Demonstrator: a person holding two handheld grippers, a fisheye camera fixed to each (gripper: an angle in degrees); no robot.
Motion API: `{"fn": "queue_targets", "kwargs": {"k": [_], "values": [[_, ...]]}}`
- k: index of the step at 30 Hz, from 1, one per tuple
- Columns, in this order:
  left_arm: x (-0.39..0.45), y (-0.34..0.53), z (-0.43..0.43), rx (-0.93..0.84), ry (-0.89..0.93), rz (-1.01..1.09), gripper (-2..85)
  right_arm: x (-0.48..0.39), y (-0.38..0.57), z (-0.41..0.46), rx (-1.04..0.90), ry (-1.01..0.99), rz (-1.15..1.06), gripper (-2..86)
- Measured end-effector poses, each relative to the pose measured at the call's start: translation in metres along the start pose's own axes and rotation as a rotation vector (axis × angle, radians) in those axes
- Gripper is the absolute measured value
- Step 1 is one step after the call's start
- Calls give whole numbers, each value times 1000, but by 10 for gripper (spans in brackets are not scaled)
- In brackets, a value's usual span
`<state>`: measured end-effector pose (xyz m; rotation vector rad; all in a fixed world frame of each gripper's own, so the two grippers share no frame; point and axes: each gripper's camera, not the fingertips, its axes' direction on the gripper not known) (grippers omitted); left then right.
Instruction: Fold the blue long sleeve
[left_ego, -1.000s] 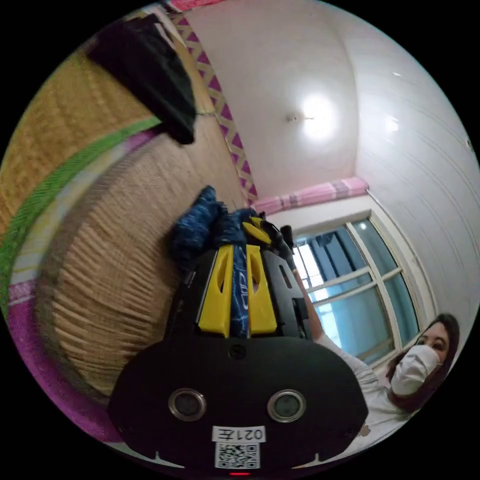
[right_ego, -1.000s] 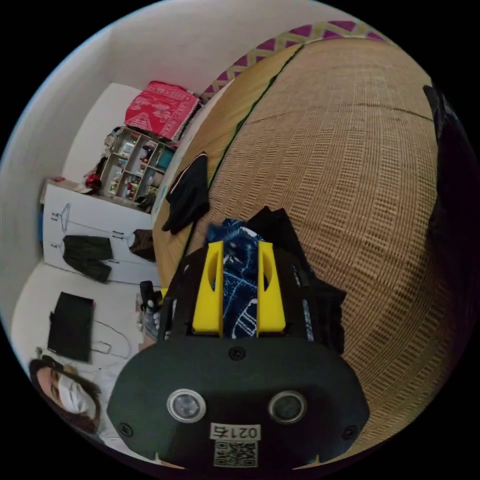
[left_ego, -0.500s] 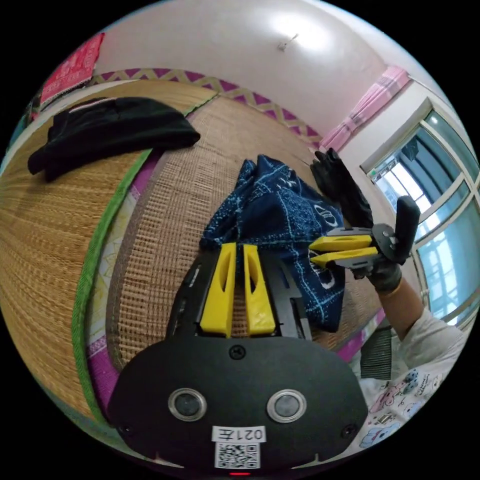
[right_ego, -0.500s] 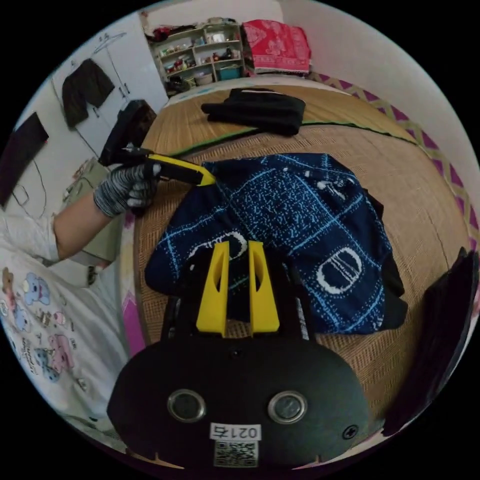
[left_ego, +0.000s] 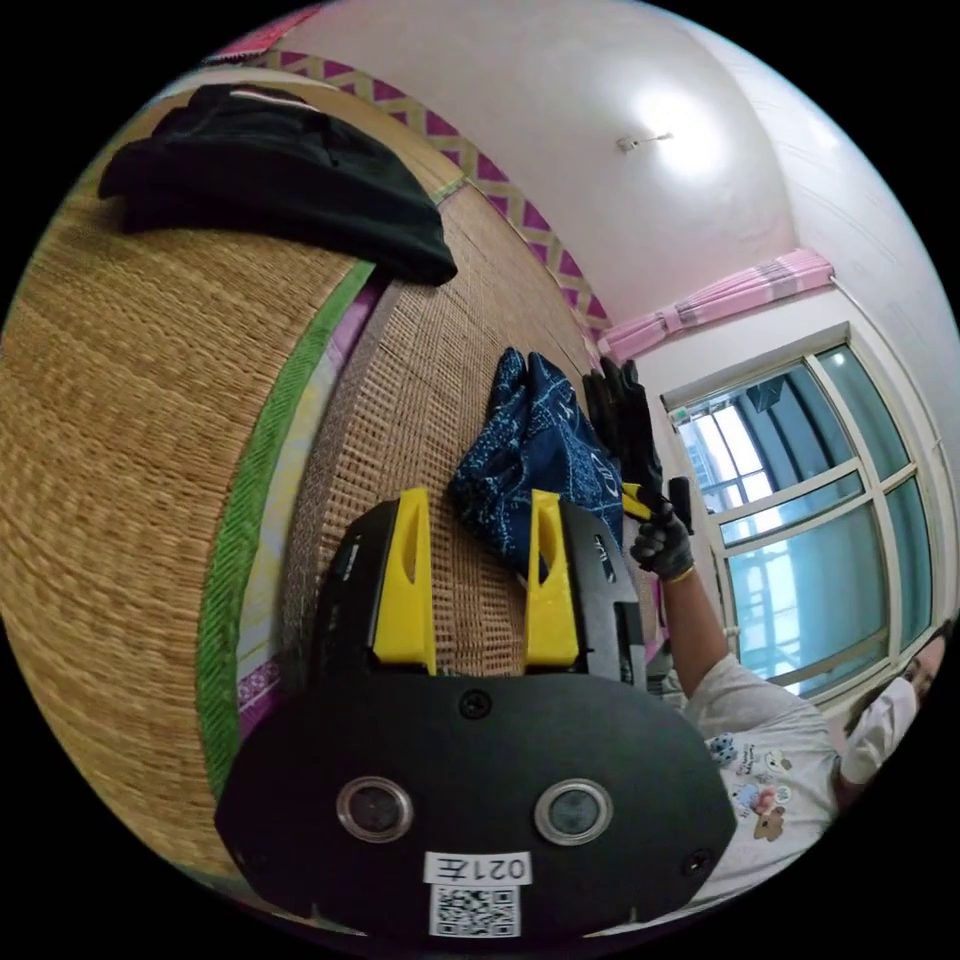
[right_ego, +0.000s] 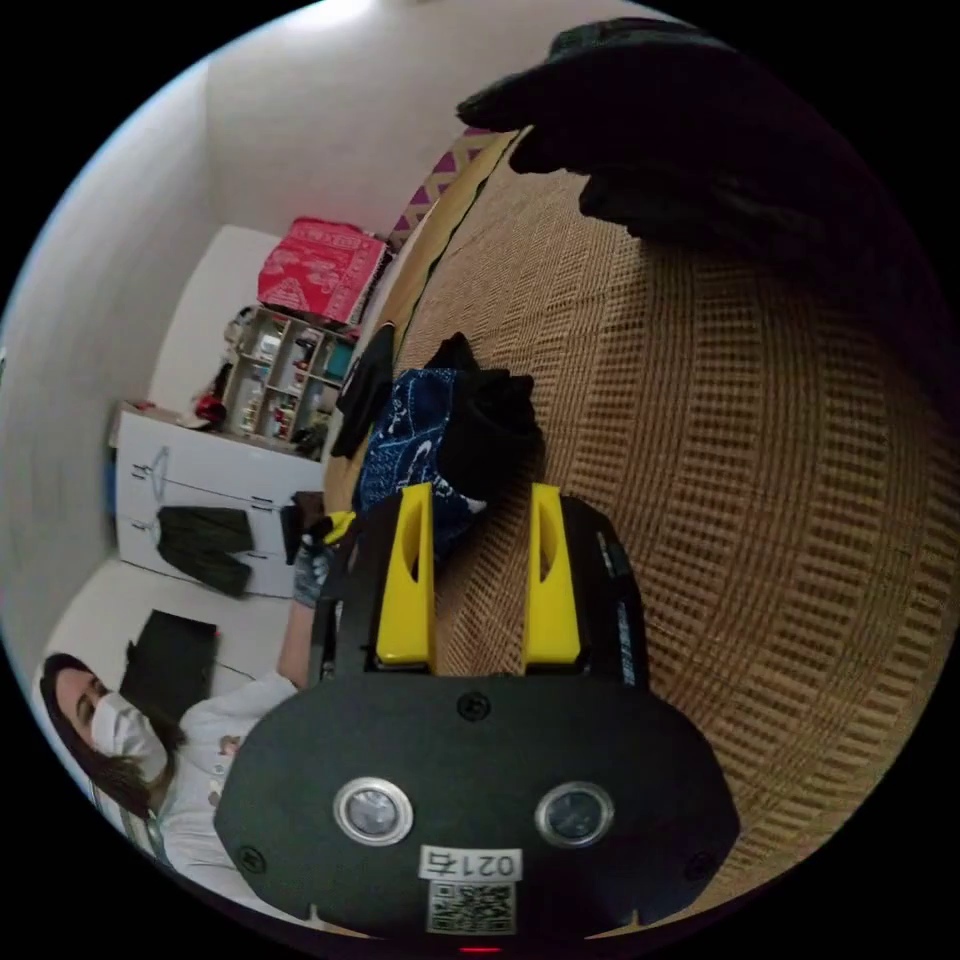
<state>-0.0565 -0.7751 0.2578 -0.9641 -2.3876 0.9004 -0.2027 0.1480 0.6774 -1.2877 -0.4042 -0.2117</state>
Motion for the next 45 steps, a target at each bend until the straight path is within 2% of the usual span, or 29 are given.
{"fn": "queue_targets", "kwargs": {"k": [6,11,15,18,24,30,34,36,38,40,42,45], "values": [[3,-29,11,-127,80,25,134,15,-23,19,-20,-161,27,135],[3,-42,24,-179,103,27,89,26,-38,42,-73,-275,51,103],[3,-45,35,-236,140,62,37,22,-39,44,-86,-257,32,74],[13,-50,20,-206,177,112,20,0,-40,34,-87,-247,-35,63],[46,-81,-49,-132,126,282,5,-102,-66,37,-130,-155,-257,58],[47,-158,-153,-14,-97,316,14,-210,-139,114,-138,-158,-424,58],[23,-223,-195,80,-302,215,44,-261,-184,196,-76,-173,-431,78],[2,-243,-201,142,-417,123,63,-267,-195,240,-113,-98,-385,110],[-18,-250,-202,207,-567,34,75,-264,-193,293,-255,39,-353,133],[-25,-241,-198,303,-763,0,70,-258,-178,306,-286,110,-366,133],[-21,-228,-187,341,-805,32,62,-253,-157,304,-306,162,-405,128],[0,-198,-150,316,-706,168,49,-246,-113,273,-269,258,-480,118]]}}
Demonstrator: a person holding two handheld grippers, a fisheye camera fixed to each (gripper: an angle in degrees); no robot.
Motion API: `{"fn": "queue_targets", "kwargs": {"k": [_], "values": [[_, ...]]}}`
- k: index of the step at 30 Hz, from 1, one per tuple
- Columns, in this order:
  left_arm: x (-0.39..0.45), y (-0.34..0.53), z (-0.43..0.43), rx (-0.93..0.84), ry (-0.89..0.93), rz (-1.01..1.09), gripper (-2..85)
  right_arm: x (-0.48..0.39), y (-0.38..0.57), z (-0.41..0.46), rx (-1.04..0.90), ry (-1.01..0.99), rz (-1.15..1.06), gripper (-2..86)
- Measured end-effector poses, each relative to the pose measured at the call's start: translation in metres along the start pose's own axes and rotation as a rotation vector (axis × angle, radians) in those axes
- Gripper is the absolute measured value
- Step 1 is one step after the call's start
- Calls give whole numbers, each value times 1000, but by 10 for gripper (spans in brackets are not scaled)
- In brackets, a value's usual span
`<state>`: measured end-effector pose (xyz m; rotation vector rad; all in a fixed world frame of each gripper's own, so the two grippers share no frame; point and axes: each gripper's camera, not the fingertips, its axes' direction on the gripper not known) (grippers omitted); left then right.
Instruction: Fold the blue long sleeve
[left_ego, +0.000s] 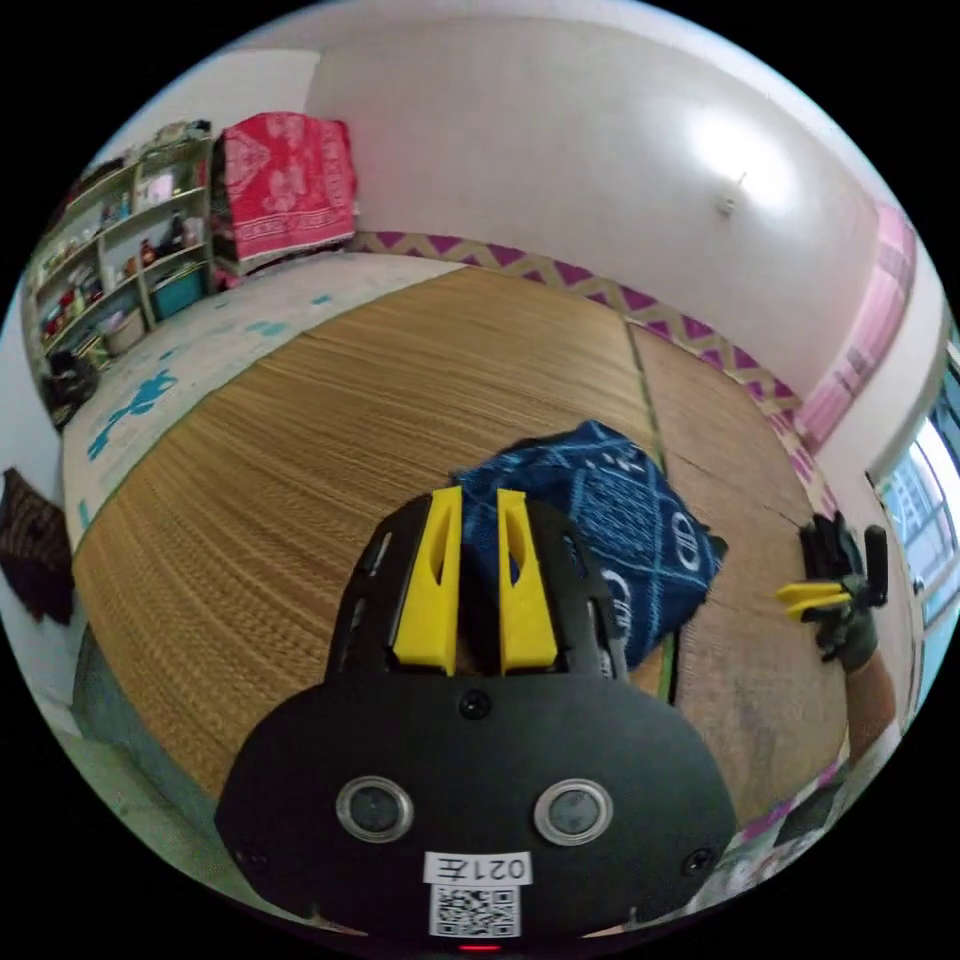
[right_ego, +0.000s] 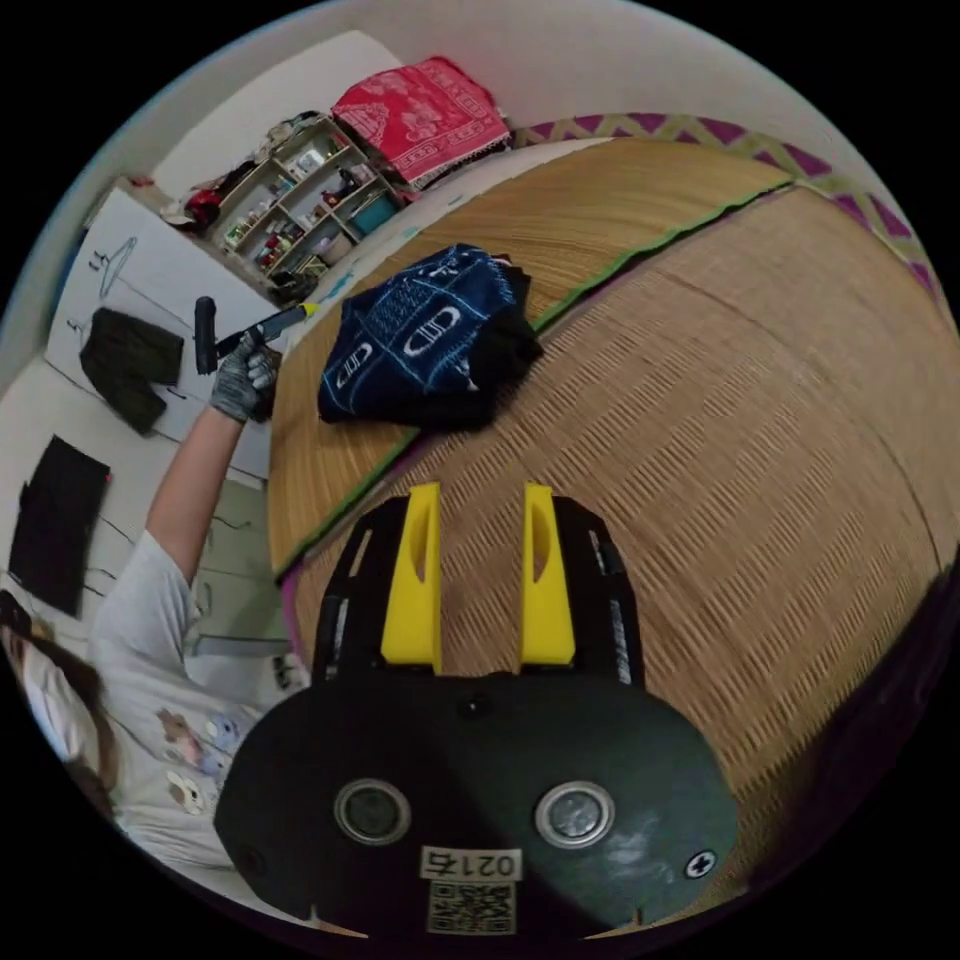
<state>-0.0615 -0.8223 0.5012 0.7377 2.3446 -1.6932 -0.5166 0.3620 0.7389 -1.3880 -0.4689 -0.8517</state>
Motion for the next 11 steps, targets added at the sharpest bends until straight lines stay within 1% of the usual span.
{"fn": "queue_targets", "kwargs": {"k": [3,4,7,9,11], "values": [[61,47,-5,12,132,127,46,-4,59,-32,65,118,-9,115],[87,69,-8,5,180,189,61,-5,83,-46,98,184,-2,114],[150,123,-13,-38,245,329,80,-5,136,-82,169,350,31,116],[179,153,-15,-55,277,348,73,-2,161,-98,180,451,45,127],[202,180,-17,-56,357,324,51,-1,183,-103,161,672,8,141]]}}
